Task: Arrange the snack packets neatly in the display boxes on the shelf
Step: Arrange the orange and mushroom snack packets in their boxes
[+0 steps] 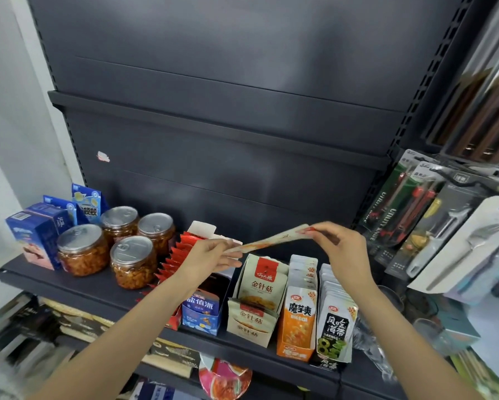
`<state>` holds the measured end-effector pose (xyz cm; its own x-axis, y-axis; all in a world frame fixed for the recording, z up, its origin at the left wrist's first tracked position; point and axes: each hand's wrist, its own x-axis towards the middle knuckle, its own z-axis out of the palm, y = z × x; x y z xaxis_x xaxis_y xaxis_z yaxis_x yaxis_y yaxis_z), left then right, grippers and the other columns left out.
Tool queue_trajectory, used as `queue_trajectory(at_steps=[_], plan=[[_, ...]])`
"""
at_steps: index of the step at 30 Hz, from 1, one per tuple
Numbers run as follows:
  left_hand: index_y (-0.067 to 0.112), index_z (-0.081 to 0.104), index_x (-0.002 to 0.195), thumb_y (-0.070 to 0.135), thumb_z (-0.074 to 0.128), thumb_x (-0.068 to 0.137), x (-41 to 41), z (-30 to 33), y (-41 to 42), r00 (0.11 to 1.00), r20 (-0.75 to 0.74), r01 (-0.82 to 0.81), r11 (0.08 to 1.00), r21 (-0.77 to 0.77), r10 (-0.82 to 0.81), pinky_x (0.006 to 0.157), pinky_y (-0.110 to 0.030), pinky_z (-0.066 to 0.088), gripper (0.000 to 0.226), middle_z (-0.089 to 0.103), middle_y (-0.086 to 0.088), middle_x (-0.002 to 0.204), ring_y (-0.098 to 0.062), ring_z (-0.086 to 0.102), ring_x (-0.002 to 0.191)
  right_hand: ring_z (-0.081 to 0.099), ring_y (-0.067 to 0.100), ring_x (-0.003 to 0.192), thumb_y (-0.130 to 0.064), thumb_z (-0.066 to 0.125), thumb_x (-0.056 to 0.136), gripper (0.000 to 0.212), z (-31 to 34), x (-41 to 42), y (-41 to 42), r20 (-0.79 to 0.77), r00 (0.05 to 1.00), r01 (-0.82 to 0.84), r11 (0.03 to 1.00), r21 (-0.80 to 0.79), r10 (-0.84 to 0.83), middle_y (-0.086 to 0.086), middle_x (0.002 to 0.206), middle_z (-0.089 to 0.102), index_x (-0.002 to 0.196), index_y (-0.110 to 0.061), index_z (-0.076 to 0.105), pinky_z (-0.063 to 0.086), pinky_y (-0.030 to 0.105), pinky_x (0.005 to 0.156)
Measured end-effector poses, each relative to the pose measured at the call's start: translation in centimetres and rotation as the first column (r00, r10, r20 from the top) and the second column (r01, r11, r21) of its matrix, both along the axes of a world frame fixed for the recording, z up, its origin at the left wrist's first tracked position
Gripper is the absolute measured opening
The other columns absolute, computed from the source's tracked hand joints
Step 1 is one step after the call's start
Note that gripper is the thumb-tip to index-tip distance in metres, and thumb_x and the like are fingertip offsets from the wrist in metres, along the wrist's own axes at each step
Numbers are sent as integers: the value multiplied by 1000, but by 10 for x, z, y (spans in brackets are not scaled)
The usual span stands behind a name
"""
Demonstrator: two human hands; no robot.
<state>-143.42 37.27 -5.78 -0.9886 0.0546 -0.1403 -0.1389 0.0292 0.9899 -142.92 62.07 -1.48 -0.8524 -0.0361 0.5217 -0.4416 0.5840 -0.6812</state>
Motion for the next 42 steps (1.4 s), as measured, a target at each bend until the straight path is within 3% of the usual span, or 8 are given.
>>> queue_trajectory(at_steps=[7, 12, 15, 19, 22, 29, 35, 42], plan=[[2, 65, 100, 14, 42, 100, 4, -20, -3, 990, -114, -95, 986, -140, 79, 68, -19, 56, 26, 72, -13, 90, -19, 70, 79, 67, 21, 77, -22, 64, 87, 10, -21, -6, 7, 176, 983, 41, 996, 73, -54, -6, 82, 72, 87, -15, 71, 54, 44, 73], [11, 63, 112, 9, 60, 91, 8, -39, -7, 964, -252, -50, 870, -490, -87, 71, -3, 46, 22, 66, 7, 88, 3, 60, 77, 63, 10, 73, -16, 62, 89, 11, -43, -10, 14, 231, 969, 34, 974, 224, -87, -2, 86, 72, 89, -13, 72, 46, 12, 62], [16, 63, 109, 14, 66, 87, 10, -42, -6, 961, -210, 44, 852, -522, -179, 73, -13, 52, 23, 64, 10, 90, 1, 60, 83, 62, 9, 75, -15, 62, 89, 13, -56, -12, 13, 249, 962, 15, 928, 373, -116, 1, 89, 72, 94, -11, 72, 45, 12, 63], [21, 64, 114, 25, 73, 81, 11, -46, -5, 902, -98, 249, 691, -678, -421, 83, -9, 44, 35, 64, 12, 107, 2, 56, 96, 63, 15, 80, -15, 64, 88, 19, -66, -14, -1, 280, 953, -4, 923, 384, -112, 2, 92, 68, 105, -14, 71, 54, 36, 72], [23, 64, 120, 30, 72, 81, 10, -47, -2, 868, -55, 272, 565, -779, -494, 87, -9, 40, 40, 62, 11, 115, 1, 54, 101, 62, 12, 79, -15, 65, 87, 35, -72, -16, -13, 303, 950, -57, 906, 419, -81, -3, 88, 62, 121, -20, 59, 55, 35, 74], [16, 70, 110, 22, 65, 88, 14, -50, 10, 896, -54, 214, 534, -818, -441, 92, -22, 48, 23, 69, 4, 109, -6, 62, 97, 56, 13, 97, -20, 61, 90, 24, -89, -28, -22, 260, 965, -131, 842, 523, -12, -3, 105, 54, 114, -19, 67, 50, 29, 78], [18, 66, 118, 22, 61, 91, 13, -54, 13, 897, -33, 212, 494, -843, -441, 93, -25, 48, 28, 66, 2, 116, -9, 60, 101, 47, 17, 121, -20, 60, 90, 54, -100, -42, -28, 302, 946, -89, 797, 598, -121, 2, 131, 48, 140, -21, 40, 47, 30, 86], [16, 58, 128, 18, 62, 90, 8, -49, 14, 884, -13, 255, 506, -824, -467, 89, -16, 42, 38, 63, 2, 123, -9, 58, 109, 61, 21, 92, -17, 60, 90, 16, -107, -57, -28, 390, 897, -30, 852, 523, -207, 6, 103, 66, 106, -14, 61, 39, 28, 64]])
